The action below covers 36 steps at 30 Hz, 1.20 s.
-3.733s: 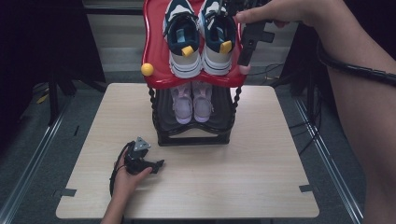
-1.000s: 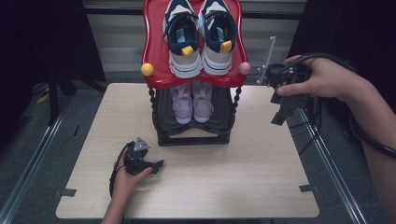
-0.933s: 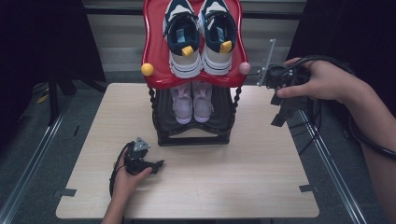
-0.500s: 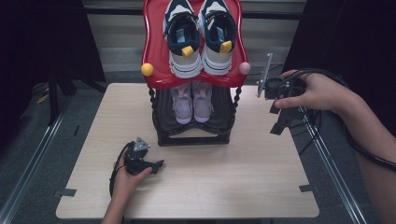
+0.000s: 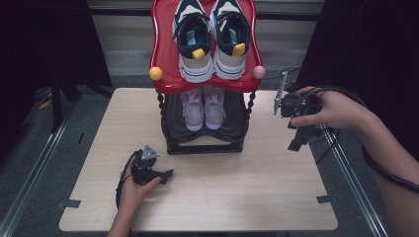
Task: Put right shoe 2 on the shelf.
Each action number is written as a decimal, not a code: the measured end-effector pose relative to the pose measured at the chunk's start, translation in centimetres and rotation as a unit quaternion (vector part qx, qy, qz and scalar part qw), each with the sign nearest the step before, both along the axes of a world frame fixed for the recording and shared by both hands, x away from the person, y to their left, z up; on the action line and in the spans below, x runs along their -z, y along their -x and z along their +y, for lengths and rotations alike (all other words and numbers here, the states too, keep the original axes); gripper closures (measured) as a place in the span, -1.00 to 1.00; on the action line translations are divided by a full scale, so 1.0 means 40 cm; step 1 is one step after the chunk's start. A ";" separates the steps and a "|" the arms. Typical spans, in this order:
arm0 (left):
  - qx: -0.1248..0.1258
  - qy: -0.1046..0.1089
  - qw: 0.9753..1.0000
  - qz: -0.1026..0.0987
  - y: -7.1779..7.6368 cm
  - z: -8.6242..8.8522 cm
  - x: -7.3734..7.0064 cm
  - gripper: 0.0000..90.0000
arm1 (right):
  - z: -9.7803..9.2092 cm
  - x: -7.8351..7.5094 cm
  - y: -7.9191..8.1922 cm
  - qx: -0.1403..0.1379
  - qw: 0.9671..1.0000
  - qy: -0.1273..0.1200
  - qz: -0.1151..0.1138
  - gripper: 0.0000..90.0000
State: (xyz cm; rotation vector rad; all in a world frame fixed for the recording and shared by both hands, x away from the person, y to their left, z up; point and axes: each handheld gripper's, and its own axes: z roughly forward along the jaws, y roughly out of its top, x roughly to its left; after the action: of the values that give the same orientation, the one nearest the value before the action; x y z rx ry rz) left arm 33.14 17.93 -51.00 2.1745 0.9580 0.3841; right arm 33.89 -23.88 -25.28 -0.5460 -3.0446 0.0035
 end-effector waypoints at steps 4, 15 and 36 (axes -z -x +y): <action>-0.004 -0.001 1.000 0.005 0.002 0.000 0.000 -0.82 | -0.005 0.017 0.001 0.006 1.000 0.004 0.000 -0.53; -0.002 -0.003 1.000 0.001 0.001 0.001 -0.001 -0.82 | -0.011 0.074 0.000 -0.005 1.000 0.001 0.002 -0.53; -0.002 -0.001 1.000 -0.001 0.000 0.000 0.000 -0.82 | -0.006 0.195 0.021 -0.007 1.000 -0.002 0.019 -0.53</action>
State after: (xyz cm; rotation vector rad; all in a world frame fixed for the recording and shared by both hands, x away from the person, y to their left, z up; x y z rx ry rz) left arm 33.13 17.94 -51.01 2.1749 0.9616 0.3885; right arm 33.04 -24.10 -33.08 -0.5174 -3.0101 0.0077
